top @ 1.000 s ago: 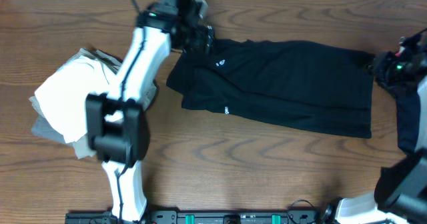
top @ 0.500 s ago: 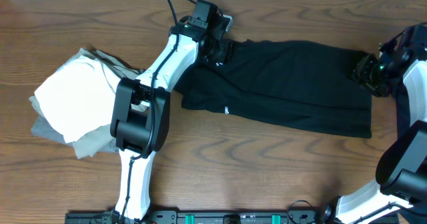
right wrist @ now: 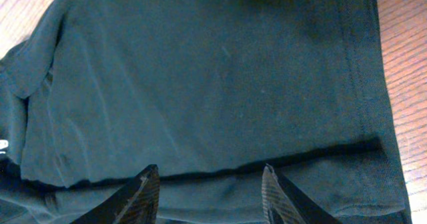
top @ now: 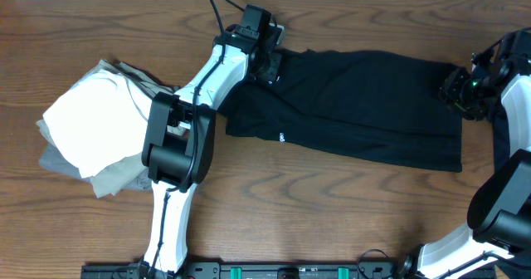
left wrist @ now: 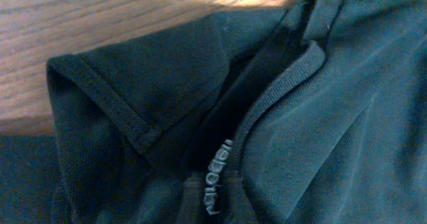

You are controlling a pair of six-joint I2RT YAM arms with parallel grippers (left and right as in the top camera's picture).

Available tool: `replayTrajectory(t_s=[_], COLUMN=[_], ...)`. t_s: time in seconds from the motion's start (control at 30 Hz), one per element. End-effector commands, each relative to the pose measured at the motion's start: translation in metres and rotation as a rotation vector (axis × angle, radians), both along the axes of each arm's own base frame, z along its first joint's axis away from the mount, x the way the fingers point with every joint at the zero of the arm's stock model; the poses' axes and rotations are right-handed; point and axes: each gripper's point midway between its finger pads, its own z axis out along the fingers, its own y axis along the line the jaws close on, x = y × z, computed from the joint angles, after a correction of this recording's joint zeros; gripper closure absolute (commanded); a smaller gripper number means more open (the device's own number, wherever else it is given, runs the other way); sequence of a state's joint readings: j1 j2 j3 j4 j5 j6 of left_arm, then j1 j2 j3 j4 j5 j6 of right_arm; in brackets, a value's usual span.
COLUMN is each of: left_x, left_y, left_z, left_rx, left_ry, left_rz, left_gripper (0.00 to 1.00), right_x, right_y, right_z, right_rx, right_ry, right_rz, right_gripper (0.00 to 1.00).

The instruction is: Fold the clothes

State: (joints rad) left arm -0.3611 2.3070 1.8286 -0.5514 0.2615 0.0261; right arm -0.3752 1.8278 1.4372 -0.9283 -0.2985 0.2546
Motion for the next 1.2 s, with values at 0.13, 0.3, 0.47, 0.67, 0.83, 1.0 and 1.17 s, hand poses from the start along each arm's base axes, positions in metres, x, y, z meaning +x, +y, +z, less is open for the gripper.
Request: replayTrajectory(t_s=[0.13,0.3,0.47,0.67,0.83,1.0,1.17], left_x=[0.010,0.022,0.022,0.022,0.023,0.020,0.012], left_y=[-0.002,-0.002,-0.002,-0.002,-0.003,-0.003,-0.002], left_z=[0.026,0.095,0.140,0.143,0.145,0.142,0.135], left_rx=[-0.023,-0.072,-0.104,-0.106,-0.109,-0.112,-0.097], left_ry=[-0.047,-0.169,-0.254,-0.259,-0.265,-0.244,-0.203], left_rz=[0.029,0.037,0.036,0.037,0.037,0.049,0.048], left_gripper=[0.94,0.94,0.94,0.94,0.94,0.94,0.83], right_x=[0.009,0.032,0.058,0.084,0.101,0.106,0.109], right_y=[0.001,-0.011,-0.023,-0.044,-0.063,-0.088,-0.112], right_z=[0.003,0.011,0.023,0.026,0.002,-0.038,-0.066], right_rx=[-0.008,-0.059,-0.115,-0.210,-0.232,-0.219,-0.216], right_ry=[-0.033,-0.133,-0.250,-0.336,-0.358,-0.335,-0.342], right_rz=[0.008,0.004,-0.002,-0.030,-0.056,-0.118,-0.154], right_gripper=[0.55,0.55,0.58,0.59,0.55,0.54,0.46])
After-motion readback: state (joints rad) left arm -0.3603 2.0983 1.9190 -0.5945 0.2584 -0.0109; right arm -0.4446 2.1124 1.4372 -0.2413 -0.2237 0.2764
